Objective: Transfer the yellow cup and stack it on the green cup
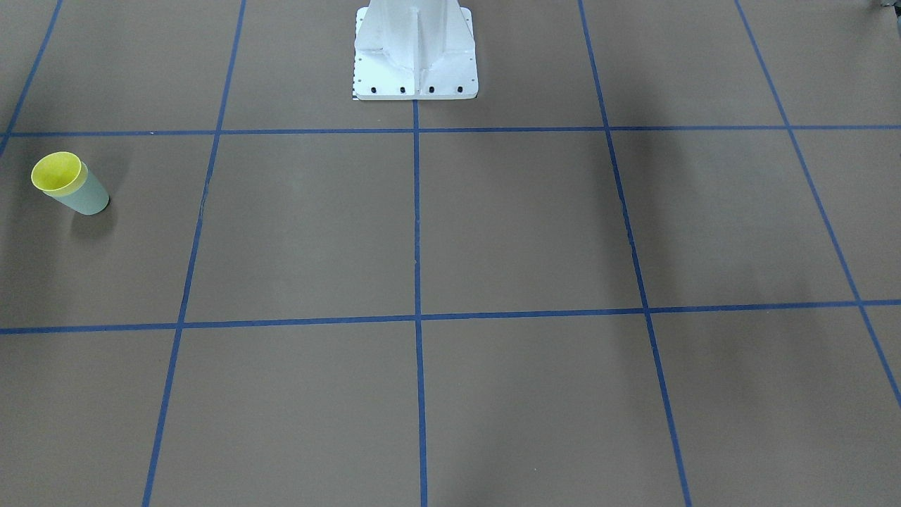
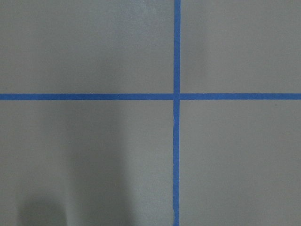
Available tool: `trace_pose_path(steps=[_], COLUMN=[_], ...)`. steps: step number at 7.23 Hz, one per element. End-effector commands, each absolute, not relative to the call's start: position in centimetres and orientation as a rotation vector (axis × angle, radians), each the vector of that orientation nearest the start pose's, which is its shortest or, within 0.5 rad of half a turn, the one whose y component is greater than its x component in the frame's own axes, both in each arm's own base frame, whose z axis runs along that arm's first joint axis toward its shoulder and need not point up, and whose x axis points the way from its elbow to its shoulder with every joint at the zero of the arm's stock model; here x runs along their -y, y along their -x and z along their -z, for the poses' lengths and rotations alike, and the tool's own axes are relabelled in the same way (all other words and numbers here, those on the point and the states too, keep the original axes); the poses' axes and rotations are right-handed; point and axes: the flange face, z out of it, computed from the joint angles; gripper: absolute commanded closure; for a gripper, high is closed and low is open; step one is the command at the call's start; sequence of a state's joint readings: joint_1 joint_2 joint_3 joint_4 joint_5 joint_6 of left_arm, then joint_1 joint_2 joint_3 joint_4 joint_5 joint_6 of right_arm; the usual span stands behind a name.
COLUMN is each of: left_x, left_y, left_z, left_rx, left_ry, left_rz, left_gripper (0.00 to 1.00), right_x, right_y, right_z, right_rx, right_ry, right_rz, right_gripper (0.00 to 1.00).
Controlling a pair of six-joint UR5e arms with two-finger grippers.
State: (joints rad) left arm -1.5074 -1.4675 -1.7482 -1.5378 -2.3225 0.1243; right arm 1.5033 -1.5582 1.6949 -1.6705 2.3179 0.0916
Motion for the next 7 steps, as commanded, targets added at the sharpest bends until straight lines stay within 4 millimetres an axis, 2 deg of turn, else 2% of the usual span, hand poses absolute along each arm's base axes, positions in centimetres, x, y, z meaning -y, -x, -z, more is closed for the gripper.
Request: trace_pose_path(steps=[1, 7], left_x=[45.18, 45.26], left_y=[3.95, 4.12], left_z=[-61.36, -60.63], left_rx=[-0.753, -0.757], left_ry=[-0.083, -0.099], left_rz=[-0.192, -0.194], left_gripper=[0.00, 0.00], right_x=[50.15, 49.91], right_y=[-3.10, -3.07], right_z=[-61.52, -60.97], right_rx=[0.747, 0.754], right_ry=[0.049, 0.040], right_rz=[-0.019, -0.016], right_gripper=[0.00, 0.00])
